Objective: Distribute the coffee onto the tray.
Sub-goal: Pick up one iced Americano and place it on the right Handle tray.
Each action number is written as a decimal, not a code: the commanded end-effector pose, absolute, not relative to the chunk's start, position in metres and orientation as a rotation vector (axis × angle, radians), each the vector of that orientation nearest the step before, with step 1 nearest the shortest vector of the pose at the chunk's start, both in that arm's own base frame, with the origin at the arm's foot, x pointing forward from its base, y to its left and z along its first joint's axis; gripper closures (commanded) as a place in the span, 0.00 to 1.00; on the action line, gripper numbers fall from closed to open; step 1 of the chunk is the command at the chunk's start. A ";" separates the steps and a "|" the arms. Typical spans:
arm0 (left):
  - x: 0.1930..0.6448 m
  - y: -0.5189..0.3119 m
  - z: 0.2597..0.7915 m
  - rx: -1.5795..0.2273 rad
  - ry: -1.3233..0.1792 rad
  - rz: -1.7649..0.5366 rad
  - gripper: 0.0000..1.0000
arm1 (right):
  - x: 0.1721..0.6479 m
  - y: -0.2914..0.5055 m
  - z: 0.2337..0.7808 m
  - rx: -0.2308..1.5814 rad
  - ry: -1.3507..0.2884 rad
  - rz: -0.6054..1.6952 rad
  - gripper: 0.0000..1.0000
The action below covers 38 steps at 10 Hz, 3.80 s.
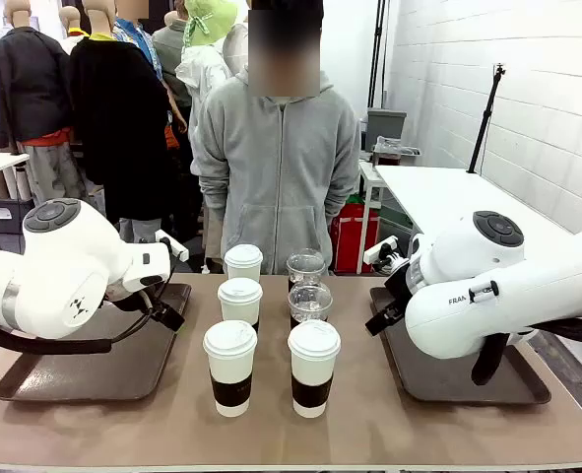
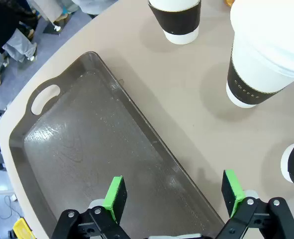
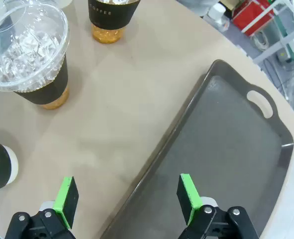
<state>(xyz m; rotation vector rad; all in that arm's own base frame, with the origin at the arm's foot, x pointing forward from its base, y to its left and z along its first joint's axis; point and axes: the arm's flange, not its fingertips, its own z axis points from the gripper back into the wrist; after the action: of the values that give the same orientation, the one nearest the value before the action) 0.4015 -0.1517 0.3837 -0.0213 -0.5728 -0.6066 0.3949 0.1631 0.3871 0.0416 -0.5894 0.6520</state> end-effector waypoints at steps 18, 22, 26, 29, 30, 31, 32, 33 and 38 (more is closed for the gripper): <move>0.400 -0.158 0.476 0.026 -0.676 -0.633 0.00 | 0.394 0.147 0.467 0.067 -0.741 0.629 0.00; 0.395 -0.150 0.499 0.001 -0.725 -0.645 0.00 | 0.390 0.139 0.488 0.166 -0.769 0.661 0.00; 0.382 -0.126 0.509 -0.200 -0.765 -0.782 0.00 | 0.378 0.110 0.496 0.360 -0.792 0.716 0.00; 0.370 -0.117 0.510 -0.306 -0.758 -0.828 0.00 | 0.374 0.097 0.494 0.393 -0.808 0.745 0.00; 0.368 -0.114 0.509 -0.311 -0.767 -0.813 0.00 | 0.374 0.094 0.493 0.413 -0.803 0.757 0.00; 0.367 -0.112 0.509 -0.324 -0.776 -0.790 0.00 | 0.373 0.093 0.493 0.424 -0.801 0.772 0.00; 0.370 -0.115 0.513 -0.319 -0.780 -0.780 0.00 | 0.373 0.092 0.493 0.427 -0.802 0.782 0.00; 0.372 -0.116 0.514 -0.305 -0.773 -0.763 0.00 | 0.372 0.093 0.494 0.422 -0.797 0.782 0.00; 0.378 -0.119 0.524 -0.300 -0.769 -0.779 0.00 | 0.382 0.095 0.507 0.390 -0.790 0.756 0.00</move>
<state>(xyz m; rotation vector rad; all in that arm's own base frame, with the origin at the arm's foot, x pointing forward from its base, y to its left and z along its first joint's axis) 0.3774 -0.1206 0.5244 -0.2972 -0.7680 -0.7793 0.3810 0.0948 0.5084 0.3796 -0.7901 0.7585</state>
